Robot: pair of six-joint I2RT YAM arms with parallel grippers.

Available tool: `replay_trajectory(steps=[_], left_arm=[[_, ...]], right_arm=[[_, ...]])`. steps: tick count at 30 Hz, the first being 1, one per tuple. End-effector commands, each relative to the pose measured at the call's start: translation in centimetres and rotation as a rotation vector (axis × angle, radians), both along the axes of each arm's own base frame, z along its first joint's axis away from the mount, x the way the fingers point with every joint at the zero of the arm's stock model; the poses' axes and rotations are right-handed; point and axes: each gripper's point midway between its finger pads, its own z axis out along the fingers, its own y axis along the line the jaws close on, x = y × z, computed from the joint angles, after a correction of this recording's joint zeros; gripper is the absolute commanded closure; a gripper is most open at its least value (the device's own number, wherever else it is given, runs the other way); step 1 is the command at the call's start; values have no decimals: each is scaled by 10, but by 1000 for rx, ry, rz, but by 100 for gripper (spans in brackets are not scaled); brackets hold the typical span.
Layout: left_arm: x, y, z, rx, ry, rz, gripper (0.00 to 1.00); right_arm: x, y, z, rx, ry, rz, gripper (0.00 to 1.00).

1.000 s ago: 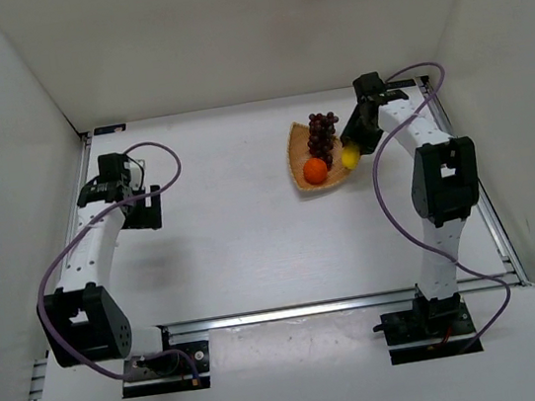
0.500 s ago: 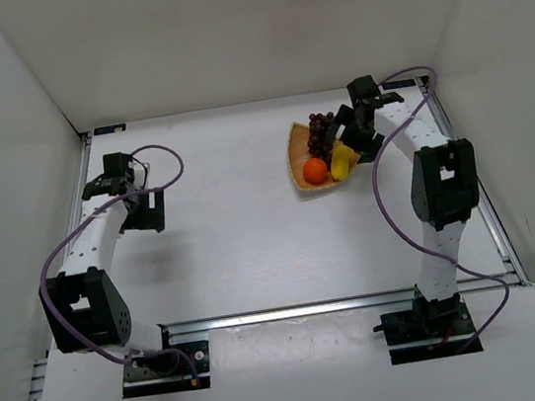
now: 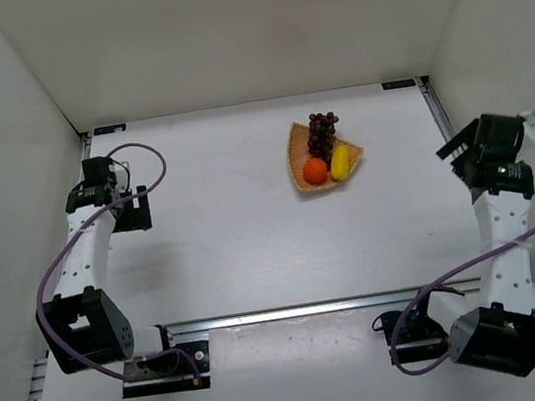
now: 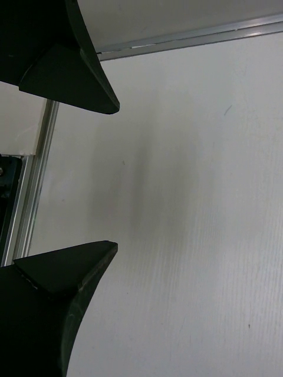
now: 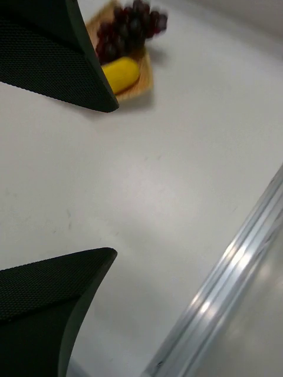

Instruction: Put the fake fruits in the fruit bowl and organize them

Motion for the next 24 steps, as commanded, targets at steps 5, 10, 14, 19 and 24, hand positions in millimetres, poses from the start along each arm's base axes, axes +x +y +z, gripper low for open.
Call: replay_trajectory(steps=[5, 10, 14, 19, 24], left_arm=[[-9, 6, 9, -28, -69, 48, 0], [-13, 8, 17, -54, -109, 69, 0], [-13, 6, 19, -77, -122, 62, 0], [-14, 6, 22, -87, -134, 74, 0], [-16, 2, 25, -106, -150, 60, 0]], right_arm=[[-74, -1, -84, 12, 147, -174, 0], [-88, 0, -95, 1, 168, -177, 0], [-102, -7, -108, -41, 235, -200, 0], [-116, -5, -125, -45, 292, -199, 0], [-122, -2, -132, -39, 286, -193, 0]])
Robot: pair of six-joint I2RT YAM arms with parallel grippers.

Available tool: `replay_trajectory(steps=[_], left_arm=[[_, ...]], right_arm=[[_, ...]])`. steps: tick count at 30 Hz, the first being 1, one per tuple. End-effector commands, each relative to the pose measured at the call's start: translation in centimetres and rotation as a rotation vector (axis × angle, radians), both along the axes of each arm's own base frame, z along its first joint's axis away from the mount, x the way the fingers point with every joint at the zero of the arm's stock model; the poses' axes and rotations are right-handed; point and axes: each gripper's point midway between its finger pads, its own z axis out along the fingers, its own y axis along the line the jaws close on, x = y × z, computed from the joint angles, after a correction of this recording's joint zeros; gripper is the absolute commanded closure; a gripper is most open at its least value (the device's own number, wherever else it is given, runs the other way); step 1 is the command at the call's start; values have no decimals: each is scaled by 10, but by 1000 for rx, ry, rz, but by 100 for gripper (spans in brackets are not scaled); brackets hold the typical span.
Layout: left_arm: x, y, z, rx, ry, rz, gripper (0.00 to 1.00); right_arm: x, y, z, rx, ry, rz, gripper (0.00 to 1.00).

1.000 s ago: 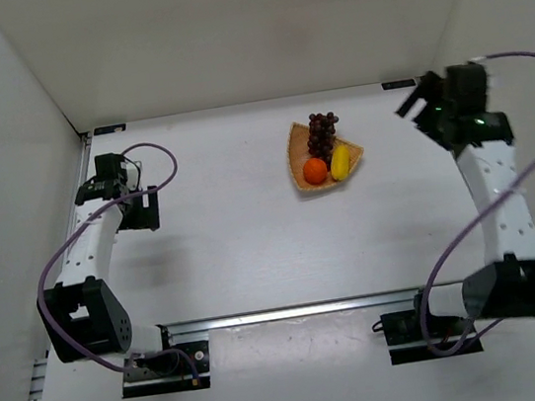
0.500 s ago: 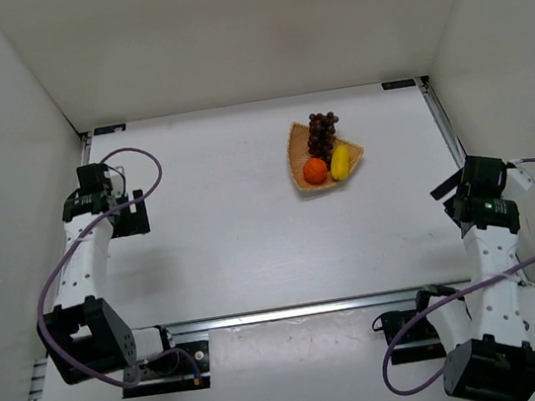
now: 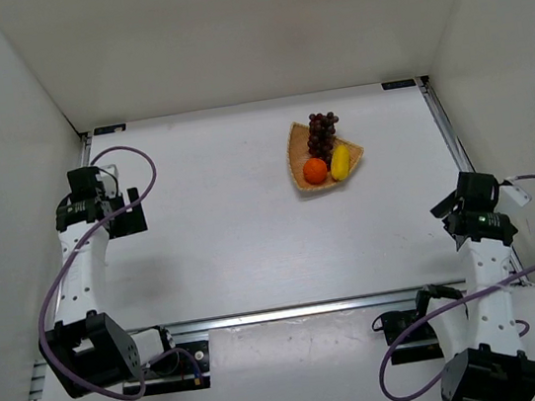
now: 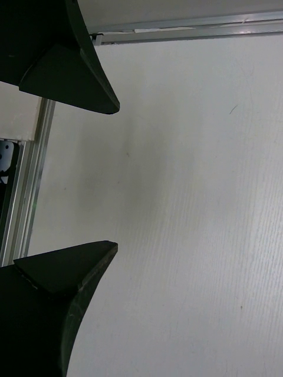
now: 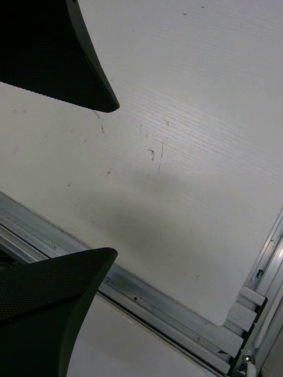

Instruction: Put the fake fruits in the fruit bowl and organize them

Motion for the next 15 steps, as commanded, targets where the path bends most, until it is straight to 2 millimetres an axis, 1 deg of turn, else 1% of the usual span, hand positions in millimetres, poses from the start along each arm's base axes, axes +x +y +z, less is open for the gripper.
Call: replay_trajectory(steps=[1, 4, 5, 12, 13, 15], left_arm=[[-1, -5, 12, -24, -62, -8, 0], [-3, -3, 9, -26, -53, 1, 0], [-3, -3, 9, -26, -53, 1, 0], [-2, -6, 9, -38, -55, -19, 0], [-3, -8, 13, -38, -69, -32, 0], [-2, -10, 13, -46, -71, -38, 0]], right_arm=[[-8, -2, -2, -23, 7, -6, 0], [-9, 0, -2, -16, 3, 0, 0], [-13, 1, -7, -11, 22, 0, 0], [-13, 3, -3, -6, 12, 5, 0], [-13, 3, -3, -6, 12, 5, 0], [-13, 3, -3, -6, 12, 5, 0]])
